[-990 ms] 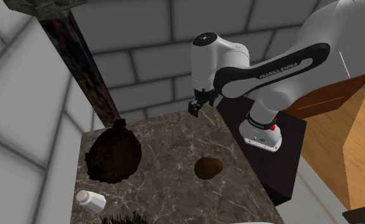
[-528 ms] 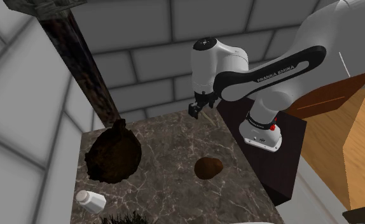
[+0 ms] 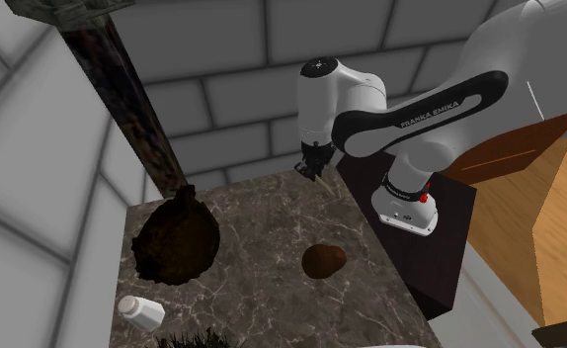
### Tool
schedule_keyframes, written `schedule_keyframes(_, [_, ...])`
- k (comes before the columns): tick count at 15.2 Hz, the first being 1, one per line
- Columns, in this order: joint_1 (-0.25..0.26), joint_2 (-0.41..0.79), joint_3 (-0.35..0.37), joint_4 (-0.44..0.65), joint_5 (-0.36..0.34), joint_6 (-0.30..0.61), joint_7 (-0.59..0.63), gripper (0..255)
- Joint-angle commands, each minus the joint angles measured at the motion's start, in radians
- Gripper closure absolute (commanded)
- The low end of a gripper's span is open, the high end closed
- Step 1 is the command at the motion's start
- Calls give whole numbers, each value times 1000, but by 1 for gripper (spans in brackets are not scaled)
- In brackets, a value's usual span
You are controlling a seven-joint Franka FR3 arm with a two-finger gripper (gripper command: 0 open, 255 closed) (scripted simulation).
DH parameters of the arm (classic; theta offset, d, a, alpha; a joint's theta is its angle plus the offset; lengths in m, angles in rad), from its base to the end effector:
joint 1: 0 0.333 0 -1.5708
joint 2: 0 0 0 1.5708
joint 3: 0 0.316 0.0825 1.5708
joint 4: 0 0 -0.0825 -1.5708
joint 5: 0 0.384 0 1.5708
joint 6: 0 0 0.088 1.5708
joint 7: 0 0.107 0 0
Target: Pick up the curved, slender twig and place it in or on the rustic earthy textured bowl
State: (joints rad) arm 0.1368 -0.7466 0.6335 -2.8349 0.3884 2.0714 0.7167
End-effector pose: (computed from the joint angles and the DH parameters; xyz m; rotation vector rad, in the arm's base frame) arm 0.2351 0.2098 0.3541 2.9929 -0.4712 -0.0113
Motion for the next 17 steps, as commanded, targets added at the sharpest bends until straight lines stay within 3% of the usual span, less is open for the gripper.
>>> schedule_keyframes(1, [1,4,4,-8,1,-1,1,255])
schedule_keyframes(4, [-3,3,-1,-4,-4,-6,-2,255])
schedule_keyframes(17, [-8,-91,-85,117,-62,-220,-12,255])
